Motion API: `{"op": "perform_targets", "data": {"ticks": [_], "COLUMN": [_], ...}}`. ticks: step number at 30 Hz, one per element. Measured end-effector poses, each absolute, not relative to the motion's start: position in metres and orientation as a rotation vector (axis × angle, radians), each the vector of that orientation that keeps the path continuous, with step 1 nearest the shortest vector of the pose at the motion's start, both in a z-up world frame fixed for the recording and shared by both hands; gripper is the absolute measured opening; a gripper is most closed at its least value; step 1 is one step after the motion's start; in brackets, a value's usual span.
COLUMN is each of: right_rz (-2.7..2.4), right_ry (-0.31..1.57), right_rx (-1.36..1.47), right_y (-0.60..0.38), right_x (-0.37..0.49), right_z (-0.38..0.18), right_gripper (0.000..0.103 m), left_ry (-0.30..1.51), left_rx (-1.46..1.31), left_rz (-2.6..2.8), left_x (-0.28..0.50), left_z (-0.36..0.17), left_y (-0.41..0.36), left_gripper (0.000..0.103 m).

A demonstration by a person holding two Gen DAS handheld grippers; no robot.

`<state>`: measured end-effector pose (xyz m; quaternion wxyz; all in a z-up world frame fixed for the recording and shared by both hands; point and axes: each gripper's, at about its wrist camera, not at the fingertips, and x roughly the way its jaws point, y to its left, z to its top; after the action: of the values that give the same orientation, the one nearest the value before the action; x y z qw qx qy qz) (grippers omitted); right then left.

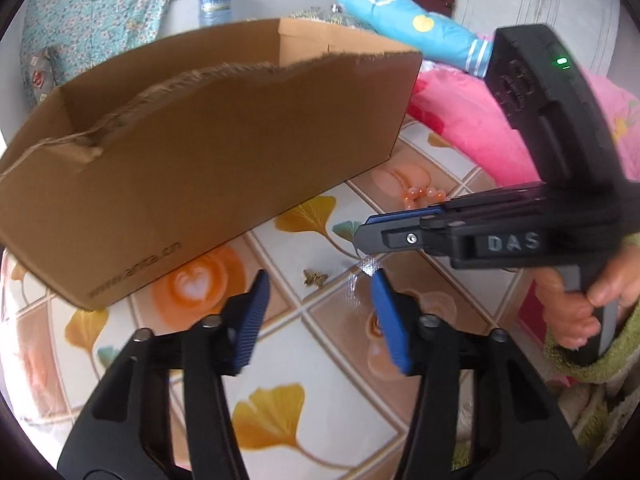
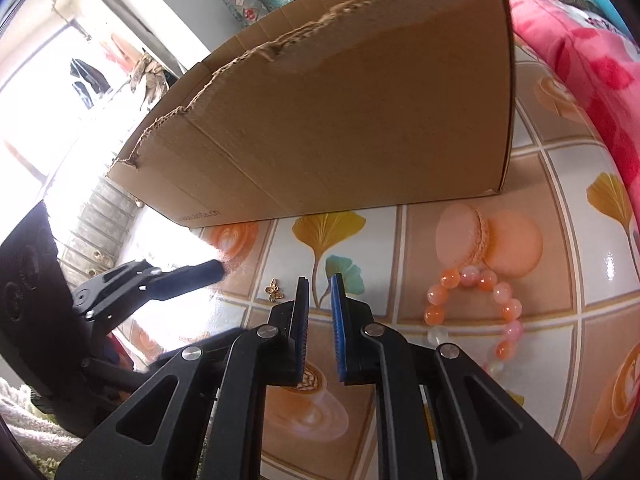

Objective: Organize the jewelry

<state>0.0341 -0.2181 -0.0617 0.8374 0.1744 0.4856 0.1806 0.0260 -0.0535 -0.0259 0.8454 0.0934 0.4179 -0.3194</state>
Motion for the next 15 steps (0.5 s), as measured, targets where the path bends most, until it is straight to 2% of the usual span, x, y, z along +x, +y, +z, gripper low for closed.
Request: {"op": "perform_targets", "data": {"ticks": [3,7,15], "right_rz": [0.385,0.401,0.416], "right_ry": [1.029,1.025,1.017], "right_rx": [0.387,0.415,0.429], "right_y": [-0.222,-0.227,-0.239], "right_x": [0.032,0.031,0.033], "right_z": [-0.067,-0.071,-0.075], "right_gripper": [0.012,0.012,0.012], "left_ry": [0.92,0.916,0.895], "left_rx": [0.191,0.195,0.279], "left_rz": [-0.66,-0.645,-0.605], "left_x": [0.033,0.034,0.034], "left_z": [-0.034,-0.035,-0.038], "left_y": [-0.057,-0.059,-0.078], "left_gripper": [0.031,0.028,0.013]}}
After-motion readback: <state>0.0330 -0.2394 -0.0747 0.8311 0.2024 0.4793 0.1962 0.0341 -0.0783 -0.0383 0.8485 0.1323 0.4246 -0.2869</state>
